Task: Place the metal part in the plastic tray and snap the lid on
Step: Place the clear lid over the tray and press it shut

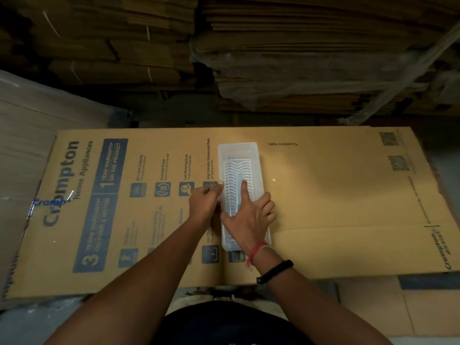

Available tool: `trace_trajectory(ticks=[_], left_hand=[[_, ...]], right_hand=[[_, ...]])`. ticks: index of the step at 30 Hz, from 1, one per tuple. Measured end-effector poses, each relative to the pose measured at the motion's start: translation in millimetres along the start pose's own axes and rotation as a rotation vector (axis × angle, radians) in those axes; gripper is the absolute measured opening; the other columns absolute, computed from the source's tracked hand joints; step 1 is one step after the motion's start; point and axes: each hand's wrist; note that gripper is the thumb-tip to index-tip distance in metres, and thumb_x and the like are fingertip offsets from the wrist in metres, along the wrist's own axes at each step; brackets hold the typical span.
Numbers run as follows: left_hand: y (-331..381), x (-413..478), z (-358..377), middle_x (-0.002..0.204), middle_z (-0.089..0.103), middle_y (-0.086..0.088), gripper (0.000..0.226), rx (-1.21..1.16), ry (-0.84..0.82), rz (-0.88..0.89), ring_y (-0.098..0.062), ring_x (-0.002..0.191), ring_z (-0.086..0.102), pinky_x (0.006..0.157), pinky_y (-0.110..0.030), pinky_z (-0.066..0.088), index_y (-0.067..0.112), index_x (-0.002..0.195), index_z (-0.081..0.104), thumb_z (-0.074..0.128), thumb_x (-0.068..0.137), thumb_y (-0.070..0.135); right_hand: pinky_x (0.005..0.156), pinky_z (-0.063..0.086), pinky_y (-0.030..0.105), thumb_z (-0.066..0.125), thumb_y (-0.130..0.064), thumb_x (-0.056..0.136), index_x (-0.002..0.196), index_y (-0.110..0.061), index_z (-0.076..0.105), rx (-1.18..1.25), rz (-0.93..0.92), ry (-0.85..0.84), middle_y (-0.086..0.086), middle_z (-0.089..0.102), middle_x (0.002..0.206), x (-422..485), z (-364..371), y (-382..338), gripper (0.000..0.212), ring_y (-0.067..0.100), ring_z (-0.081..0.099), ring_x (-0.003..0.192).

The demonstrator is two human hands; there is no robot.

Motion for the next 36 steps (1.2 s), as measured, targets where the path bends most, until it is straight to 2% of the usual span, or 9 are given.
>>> trace_trajectory(ticks=[4,7,10,12,15,18,25,31,36], left_hand=[[-5,2,-1,0.074,0.068,-0.025,0.029,0.109,-0.006,0.041,-0.031,0.07,0.068,0.076,-0.052,0.06,0.006,0.064,0.061,0.075,0.08,0.025],[-6,6,-1,0.067,0.063,-0.018,0.03,0.171,-0.006,0.066,-0.025,0.064,0.061,0.072,-0.05,0.057,0.009,0.062,0.057,0.072,0.084,0.023],[-8,5,5,0.068,0.057,-0.01,0.027,0.238,-0.029,0.092,-0.024,0.068,0.056,0.065,-0.04,0.049,0.008,0.072,0.054,0.062,0.092,0.025],[-8,-2,12,0.077,0.054,-0.007,0.026,0.311,-0.023,0.134,-0.022,0.074,0.052,0.065,-0.033,0.039,0.008,0.082,0.05,0.051,0.099,0.028],[-18,-10,20,0.082,0.055,-0.01,0.03,0.405,0.029,0.206,-0.027,0.075,0.053,0.066,-0.033,0.036,0.007,0.089,0.046,0.037,0.103,0.033],[-28,-15,25,0.075,0.054,-0.01,0.03,0.453,0.095,0.273,-0.031,0.068,0.054,0.06,-0.034,0.035,0.01,0.089,0.041,0.031,0.104,0.034],[-33,-9,33,0.079,0.062,-0.022,0.038,0.51,0.174,0.324,-0.036,0.07,0.058,0.06,-0.036,0.037,0.002,0.096,0.048,0.028,0.104,0.033],[-12,13,24,0.062,0.047,-0.009,0.038,0.515,0.098,0.309,-0.035,0.063,0.052,0.055,-0.032,0.029,0.014,0.062,0.042,0.031,0.091,0.035],[25,47,27,0.092,0.062,-0.015,0.046,0.424,0.123,0.201,-0.032,0.083,0.057,0.074,-0.038,0.044,0.006,0.089,0.054,0.035,0.099,0.047]], right_hand=[[0.087,0.032,0.044,0.056,-0.074,0.066,0.151,-0.039,0.014,0.003,0.01,-0.004,0.018,0.032,0.134,0,4,-1,0.101,0.035,0.035,0.109],[0.089,0.031,0.044,0.059,-0.073,0.066,0.151,-0.04,0.014,0.022,0.0,-0.012,0.018,0.032,0.135,0,6,5,0.102,0.034,0.035,0.111],[0.095,0.035,0.043,0.06,-0.07,0.072,0.152,-0.037,0.013,0.196,-0.028,-0.012,0.015,0.038,0.129,3,7,18,0.098,0.033,0.037,0.113],[0.096,0.041,0.043,0.054,-0.063,0.083,0.15,-0.026,0.021,0.358,-0.003,0.015,0.014,0.045,0.123,4,7,31,0.084,0.032,0.042,0.114],[0.08,0.047,0.039,0.044,-0.055,0.093,0.123,-0.014,0.042,0.501,0.102,0.035,0.013,0.056,0.114,0,12,49,0.051,0.033,0.055,0.107],[0.068,0.049,0.037,0.041,-0.055,0.094,0.104,-0.012,0.046,0.537,0.087,0.039,0.011,0.063,0.101,-7,18,58,0.045,0.032,0.062,0.089],[0.071,0.053,0.036,0.045,-0.059,0.092,0.098,-0.01,0.054,0.559,0.097,0.031,0.01,0.068,0.098,3,25,60,0.051,0.028,0.065,0.085],[0.059,0.043,0.033,0.039,-0.065,0.091,0.08,-0.014,0.052,0.566,0.114,-0.019,0.002,0.062,0.077,34,3,61,0.053,0.021,0.059,0.07],[0.061,0.04,0.028,0.048,-0.045,0.096,0.086,-0.013,0.058,0.7,0.027,0.042,-0.002,0.062,0.079,90,-24,38,0.035,0.016,0.057,0.071]])
Point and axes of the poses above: each hand's wrist, its own x-axis towards the middle knuckle, its own z-axis out of the palm, y = z × x
